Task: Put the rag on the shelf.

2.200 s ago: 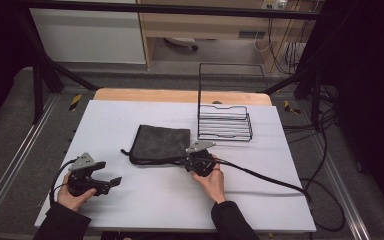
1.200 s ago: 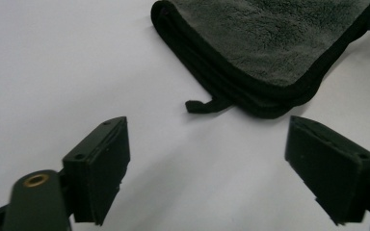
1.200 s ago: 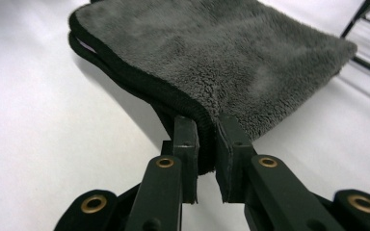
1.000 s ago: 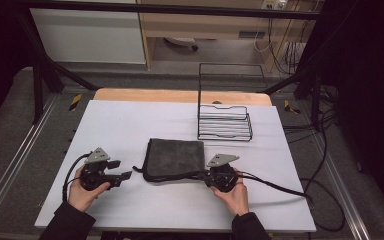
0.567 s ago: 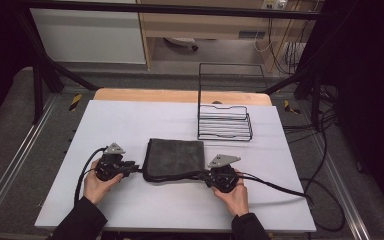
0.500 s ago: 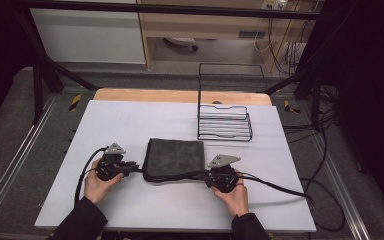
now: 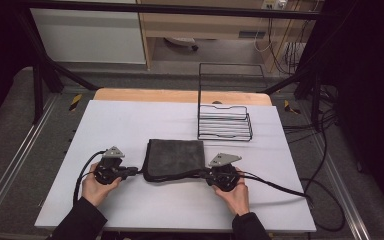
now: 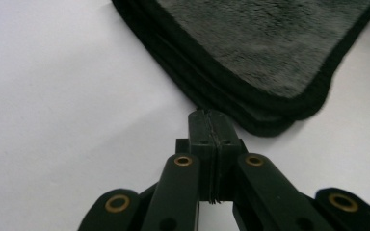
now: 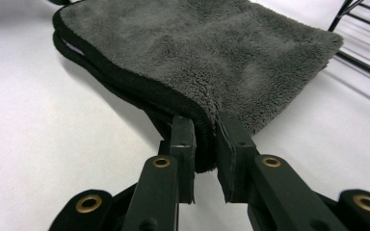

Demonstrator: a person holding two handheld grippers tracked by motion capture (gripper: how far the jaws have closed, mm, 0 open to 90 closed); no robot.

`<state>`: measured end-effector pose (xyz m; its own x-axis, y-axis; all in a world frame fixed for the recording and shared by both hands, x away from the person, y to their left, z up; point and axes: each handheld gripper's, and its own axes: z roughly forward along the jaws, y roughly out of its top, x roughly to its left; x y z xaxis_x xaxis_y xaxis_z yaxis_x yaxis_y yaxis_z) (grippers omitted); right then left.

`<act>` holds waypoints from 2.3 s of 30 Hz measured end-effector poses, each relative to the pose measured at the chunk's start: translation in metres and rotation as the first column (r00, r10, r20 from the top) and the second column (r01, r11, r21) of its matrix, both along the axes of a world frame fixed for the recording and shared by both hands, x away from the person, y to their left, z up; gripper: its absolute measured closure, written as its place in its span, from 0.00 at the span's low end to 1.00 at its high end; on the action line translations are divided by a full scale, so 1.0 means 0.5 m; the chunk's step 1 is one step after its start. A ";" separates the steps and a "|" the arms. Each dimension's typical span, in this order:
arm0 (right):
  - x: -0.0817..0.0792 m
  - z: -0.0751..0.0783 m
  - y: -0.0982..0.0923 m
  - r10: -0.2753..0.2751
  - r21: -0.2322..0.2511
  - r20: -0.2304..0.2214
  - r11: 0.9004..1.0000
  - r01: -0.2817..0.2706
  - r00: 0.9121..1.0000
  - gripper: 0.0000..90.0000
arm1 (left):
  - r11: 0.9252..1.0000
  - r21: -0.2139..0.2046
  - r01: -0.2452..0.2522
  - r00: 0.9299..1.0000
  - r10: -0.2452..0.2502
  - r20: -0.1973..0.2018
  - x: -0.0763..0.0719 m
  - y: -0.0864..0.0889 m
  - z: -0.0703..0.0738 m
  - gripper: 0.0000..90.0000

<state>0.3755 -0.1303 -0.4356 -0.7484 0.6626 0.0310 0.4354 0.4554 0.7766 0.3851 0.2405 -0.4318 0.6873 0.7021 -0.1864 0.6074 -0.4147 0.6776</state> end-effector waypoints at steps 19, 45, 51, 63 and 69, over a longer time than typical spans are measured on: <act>-0.022 0.011 -0.030 -0.049 0.041 -0.030 0.998 0.050 0.998 0.40 | 0.993 -0.027 0.118 0.992 -0.119 -0.039 -0.154 -0.074 0.007 0.99; 0.042 0.001 -0.026 -0.252 0.081 -0.066 0.963 0.257 0.966 0.47 | 0.997 0.030 -0.075 0.996 0.073 0.049 0.030 -0.062 0.037 0.55; 0.047 -0.033 -0.028 -0.248 0.083 -0.159 0.961 0.264 0.956 0.58 | 0.997 0.076 -0.035 0.999 0.035 -0.004 0.058 -0.070 0.006 0.63; 0.035 -0.040 -0.019 -0.203 0.130 -0.243 0.962 0.239 0.948 0.73 | 0.999 0.049 -0.008 0.997 0.012 -0.077 0.065 -0.065 0.000 0.86; 0.040 -0.036 -0.019 -0.187 0.151 -0.263 0.961 0.232 0.946 0.84 | 1.000 0.003 -0.027 0.994 0.027 -0.102 0.054 -0.051 0.004 0.90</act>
